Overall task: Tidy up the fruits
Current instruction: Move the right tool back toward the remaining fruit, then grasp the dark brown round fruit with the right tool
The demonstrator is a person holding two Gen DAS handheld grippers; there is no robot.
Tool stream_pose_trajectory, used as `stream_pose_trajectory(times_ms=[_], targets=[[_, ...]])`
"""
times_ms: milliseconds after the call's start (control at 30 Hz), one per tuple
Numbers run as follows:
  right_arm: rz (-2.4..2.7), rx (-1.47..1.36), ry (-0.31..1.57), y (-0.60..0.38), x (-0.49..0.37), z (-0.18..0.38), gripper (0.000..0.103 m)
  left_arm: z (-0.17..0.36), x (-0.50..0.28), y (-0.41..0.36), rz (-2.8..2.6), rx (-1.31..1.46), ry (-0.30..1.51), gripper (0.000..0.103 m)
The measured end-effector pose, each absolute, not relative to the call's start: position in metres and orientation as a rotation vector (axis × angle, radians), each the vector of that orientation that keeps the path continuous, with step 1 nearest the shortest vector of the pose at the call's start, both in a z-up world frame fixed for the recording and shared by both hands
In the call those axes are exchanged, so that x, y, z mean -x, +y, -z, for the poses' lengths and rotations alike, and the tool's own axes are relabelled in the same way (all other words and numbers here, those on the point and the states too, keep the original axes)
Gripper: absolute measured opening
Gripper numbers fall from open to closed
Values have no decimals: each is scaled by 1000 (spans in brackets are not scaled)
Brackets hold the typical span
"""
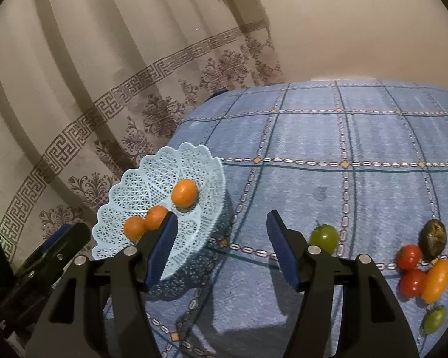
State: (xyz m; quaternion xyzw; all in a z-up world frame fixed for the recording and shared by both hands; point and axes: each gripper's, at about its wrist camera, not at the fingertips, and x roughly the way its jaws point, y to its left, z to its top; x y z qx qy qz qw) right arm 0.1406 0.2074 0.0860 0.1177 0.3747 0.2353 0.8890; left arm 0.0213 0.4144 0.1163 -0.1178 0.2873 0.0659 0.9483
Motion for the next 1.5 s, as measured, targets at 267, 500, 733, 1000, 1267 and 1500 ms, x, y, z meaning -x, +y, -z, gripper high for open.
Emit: stream_pose_trajectory(times_ms=[267,500,733,1000,1267,1500], targets=[[-444,-270,788,188,-140,-80,62,-115,-23,401,-102,216,592,100],[-404,-298,782,169,-139,-79,66,-112,-24,391,-81,199,606,100],[-335,-288,797,145,-140,-75,66,-110,-25,380,-60,175,614,100],[-172,-269,845,98,-152,-65,66,-108,-25,368,-38,157,627,100],[-72,-283,901,53,-171,-52,66,-109,-28,350,-6,129,632,100],[-42,-258,954,39,-190,-36,61,-108,-32,336,19,108,642,100]])
